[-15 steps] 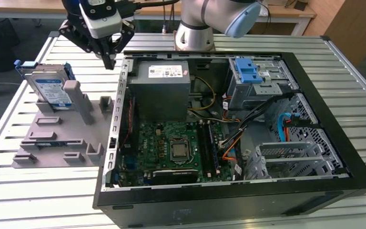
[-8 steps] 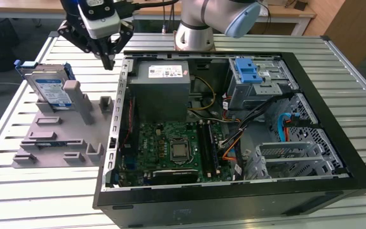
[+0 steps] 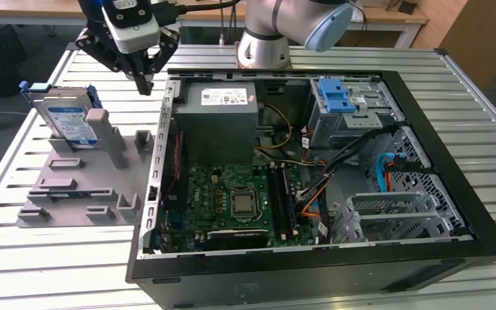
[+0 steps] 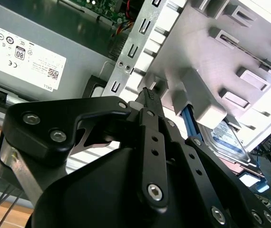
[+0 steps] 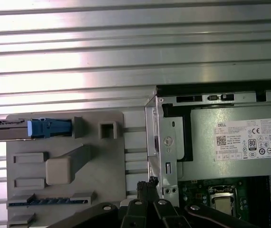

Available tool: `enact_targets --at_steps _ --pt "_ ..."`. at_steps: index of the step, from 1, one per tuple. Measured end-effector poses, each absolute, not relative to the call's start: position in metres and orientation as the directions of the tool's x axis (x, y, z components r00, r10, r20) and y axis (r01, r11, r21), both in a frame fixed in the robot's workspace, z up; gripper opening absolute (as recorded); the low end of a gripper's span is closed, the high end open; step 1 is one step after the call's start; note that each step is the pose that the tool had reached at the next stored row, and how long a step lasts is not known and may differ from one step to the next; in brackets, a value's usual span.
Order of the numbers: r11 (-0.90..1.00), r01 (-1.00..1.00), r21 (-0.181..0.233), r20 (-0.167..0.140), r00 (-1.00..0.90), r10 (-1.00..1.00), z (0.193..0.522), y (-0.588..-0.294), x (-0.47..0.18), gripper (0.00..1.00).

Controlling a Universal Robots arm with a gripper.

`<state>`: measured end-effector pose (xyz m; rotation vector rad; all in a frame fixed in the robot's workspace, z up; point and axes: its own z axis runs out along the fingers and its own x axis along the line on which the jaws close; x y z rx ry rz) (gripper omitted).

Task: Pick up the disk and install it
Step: 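Reach for the disk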

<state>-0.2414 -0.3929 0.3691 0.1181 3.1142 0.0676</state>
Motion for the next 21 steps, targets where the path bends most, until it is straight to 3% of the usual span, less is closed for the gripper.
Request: enact_targets --at_steps 21 --pt "0.996 0.075 0.044 -0.023 -0.997 0.076 0.367 -0.391 -0.259 0.11"
